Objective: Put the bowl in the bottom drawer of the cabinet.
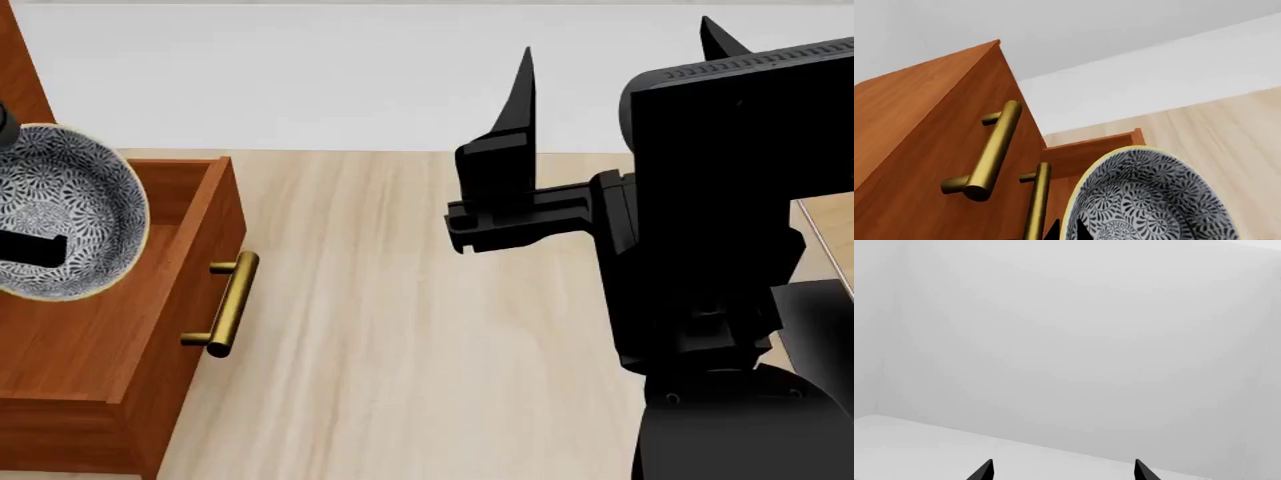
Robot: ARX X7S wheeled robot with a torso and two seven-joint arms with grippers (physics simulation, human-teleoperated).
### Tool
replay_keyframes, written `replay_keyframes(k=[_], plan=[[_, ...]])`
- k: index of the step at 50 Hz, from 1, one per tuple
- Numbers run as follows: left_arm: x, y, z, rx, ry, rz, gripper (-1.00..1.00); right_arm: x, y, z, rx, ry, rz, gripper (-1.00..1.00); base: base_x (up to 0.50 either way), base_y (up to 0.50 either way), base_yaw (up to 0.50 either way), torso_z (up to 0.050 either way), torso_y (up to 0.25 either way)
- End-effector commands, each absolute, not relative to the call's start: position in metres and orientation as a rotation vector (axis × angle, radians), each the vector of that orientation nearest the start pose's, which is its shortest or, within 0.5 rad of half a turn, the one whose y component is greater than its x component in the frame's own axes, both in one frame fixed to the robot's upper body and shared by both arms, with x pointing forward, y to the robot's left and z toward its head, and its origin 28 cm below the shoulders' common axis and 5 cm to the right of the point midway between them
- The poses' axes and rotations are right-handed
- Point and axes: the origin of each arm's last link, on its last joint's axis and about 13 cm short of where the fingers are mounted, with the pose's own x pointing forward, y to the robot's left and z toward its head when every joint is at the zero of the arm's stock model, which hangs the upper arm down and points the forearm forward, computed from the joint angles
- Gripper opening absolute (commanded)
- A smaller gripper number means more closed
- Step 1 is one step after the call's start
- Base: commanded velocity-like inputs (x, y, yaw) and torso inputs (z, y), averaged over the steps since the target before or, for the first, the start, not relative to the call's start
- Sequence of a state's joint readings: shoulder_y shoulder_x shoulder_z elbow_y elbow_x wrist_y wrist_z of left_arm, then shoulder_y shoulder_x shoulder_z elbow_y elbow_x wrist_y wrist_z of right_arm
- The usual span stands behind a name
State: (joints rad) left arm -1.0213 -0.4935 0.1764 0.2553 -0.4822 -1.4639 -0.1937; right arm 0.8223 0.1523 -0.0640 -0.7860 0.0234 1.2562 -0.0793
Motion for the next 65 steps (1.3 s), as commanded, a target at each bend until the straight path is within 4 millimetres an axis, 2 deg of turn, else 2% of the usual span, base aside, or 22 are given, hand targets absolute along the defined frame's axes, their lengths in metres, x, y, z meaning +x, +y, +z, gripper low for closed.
replay_keyframes(k=[1, 21, 37, 65], plan=[[0.304, 0.279, 0.270, 0.379, 0.236, 0.109, -1.00, 0.247, -0.113, 0.270, -0.168, -0.338, 0.059, 1.00, 0.00, 0.00, 0.00, 0.000, 0.000], [0.325, 0.275, 0.264, 0.500, 0.226, 0.144, -1.00, 0.246, -0.114, 0.270, -0.170, -0.338, 0.058, 1.00, 0.00, 0.00, 0.00, 0.000, 0.001], [0.338, 0.273, 0.248, 0.571, 0.237, 0.179, -1.00, 0.246, -0.114, 0.271, -0.167, -0.337, 0.056, 1.00, 0.00, 0.00, 0.00, 0.000, 0.000], [0.346, 0.273, 0.224, 0.605, 0.281, 0.189, -1.00, 0.247, -0.114, 0.270, -0.170, -0.336, 0.058, 1.00, 0.00, 0.00, 0.00, 0.000, 0.001]])
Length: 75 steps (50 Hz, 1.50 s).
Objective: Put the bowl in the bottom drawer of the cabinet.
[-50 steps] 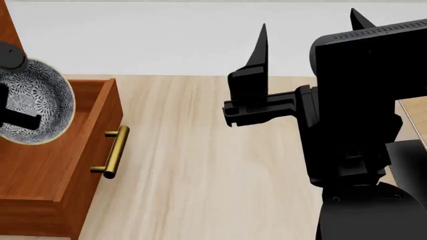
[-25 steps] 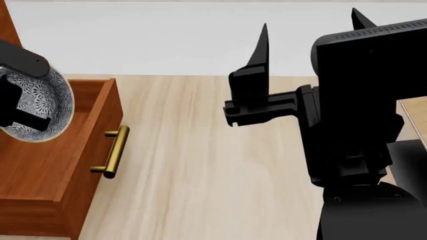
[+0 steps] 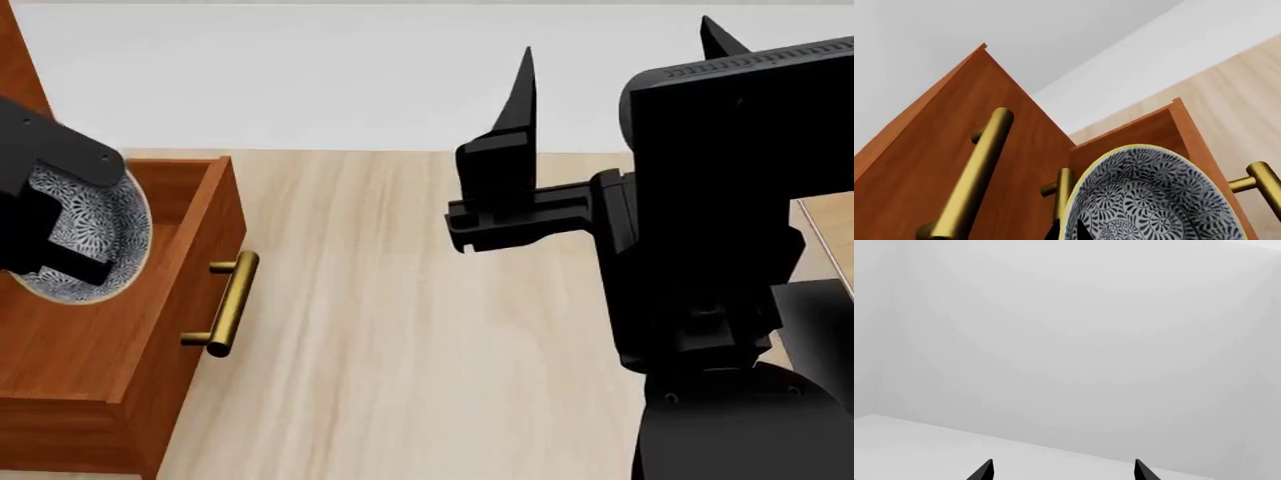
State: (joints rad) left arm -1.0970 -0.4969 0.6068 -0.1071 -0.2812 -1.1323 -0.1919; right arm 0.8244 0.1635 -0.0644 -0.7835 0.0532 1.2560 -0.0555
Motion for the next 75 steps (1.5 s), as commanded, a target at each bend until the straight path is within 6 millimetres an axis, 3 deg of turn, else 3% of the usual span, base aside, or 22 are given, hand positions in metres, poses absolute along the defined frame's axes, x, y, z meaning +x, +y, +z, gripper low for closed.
replay_keyframes(k=[1, 75], plan=[[0.346, 0.273, 0.223, 0.604, 0.283, 0.189, -1.00, 0.248, -0.114, 0.270, -0.169, -0.335, 0.058, 1.00, 0.00, 0.00, 0.00, 0.000, 0.000], [0.342, 0.282, 0.182, 0.615, 0.360, 0.243, -1.00, 0.248, -0.112, 0.270, -0.180, -0.334, 0.059, 1.00, 0.00, 0.00, 0.00, 0.000, 0.000]])
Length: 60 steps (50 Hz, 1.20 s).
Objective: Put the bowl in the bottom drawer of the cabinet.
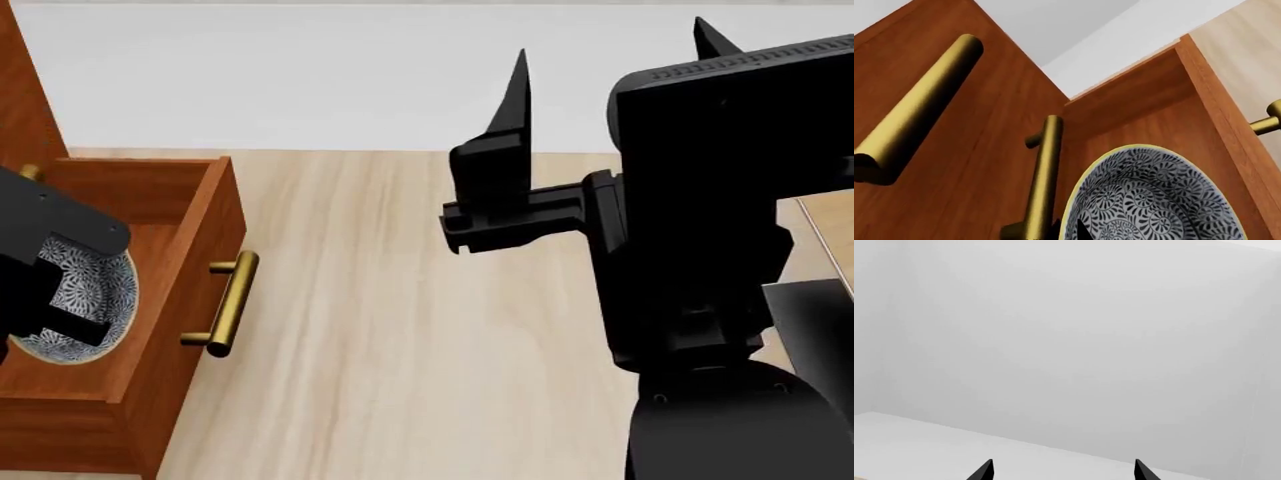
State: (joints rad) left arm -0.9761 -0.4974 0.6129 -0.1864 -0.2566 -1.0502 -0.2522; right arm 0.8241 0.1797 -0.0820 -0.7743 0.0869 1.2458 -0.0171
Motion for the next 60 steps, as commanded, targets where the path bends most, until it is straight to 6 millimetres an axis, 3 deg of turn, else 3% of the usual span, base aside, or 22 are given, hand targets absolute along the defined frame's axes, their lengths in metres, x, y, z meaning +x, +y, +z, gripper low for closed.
replay_keyframes(k=[1, 60], plan=[[0.342, 0.282, 0.182, 0.615, 0.361, 0.243, -1.00, 0.248, -0.112, 0.270, -0.180, -0.334, 0.059, 1.00, 0.00, 0.00, 0.00, 0.000, 0.000], [0.342, 0.286, 0.158, 0.569, 0.415, 0.249, -1.00, 0.248, -0.112, 0.270, -0.183, -0.335, 0.057, 1.00, 0.00, 0.00, 0.00, 0.000, 0.001]])
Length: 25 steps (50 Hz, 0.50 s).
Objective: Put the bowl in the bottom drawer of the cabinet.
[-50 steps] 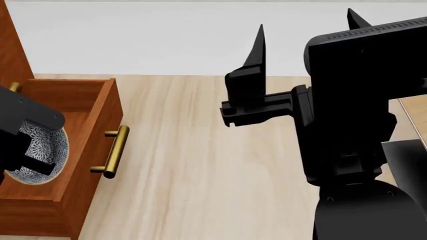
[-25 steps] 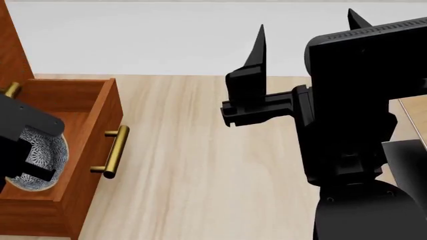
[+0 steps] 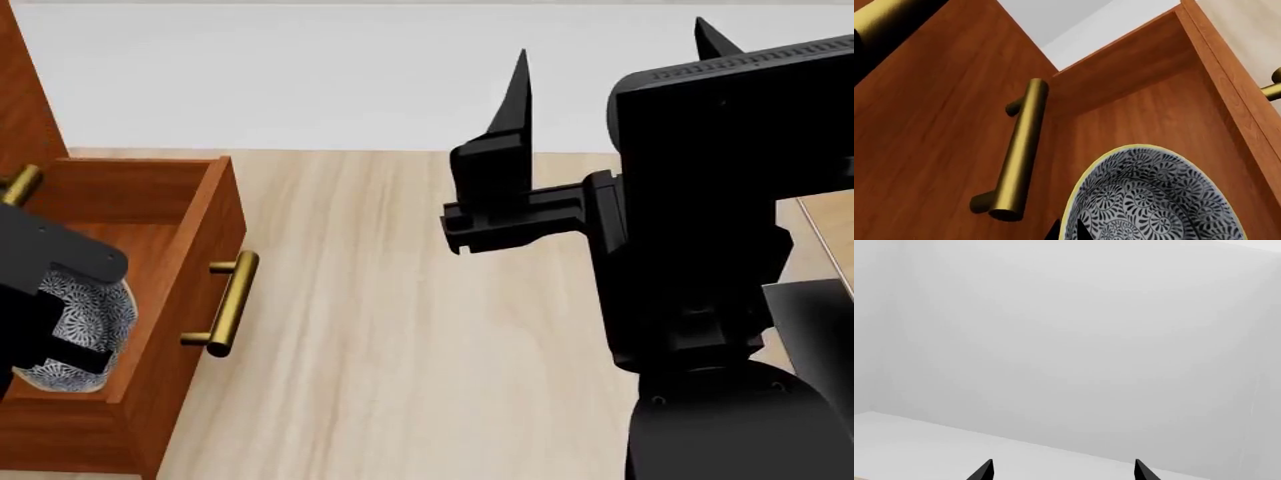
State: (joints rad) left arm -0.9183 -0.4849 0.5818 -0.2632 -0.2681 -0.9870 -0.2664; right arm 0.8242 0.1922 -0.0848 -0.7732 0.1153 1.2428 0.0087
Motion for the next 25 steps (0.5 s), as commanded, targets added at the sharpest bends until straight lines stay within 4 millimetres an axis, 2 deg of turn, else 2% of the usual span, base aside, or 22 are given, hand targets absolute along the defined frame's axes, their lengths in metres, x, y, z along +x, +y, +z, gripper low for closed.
replay_keyframes(k=[1, 25], plan=[[0.3422, 0.2866, 0.1571, 0.569, 0.416, 0.249, -1.00, 0.2481, -0.1116, 0.2695, -0.184, -0.335, 0.057, 1.00, 0.00, 0.00, 0.00, 0.000, 0.000], [0.3438, 0.2874, 0.1487, 0.555, 0.432, 0.242, -1.00, 0.2482, -0.1114, 0.2692, -0.184, -0.334, 0.055, 1.00, 0.00, 0.00, 0.00, 0.000, 0.000]])
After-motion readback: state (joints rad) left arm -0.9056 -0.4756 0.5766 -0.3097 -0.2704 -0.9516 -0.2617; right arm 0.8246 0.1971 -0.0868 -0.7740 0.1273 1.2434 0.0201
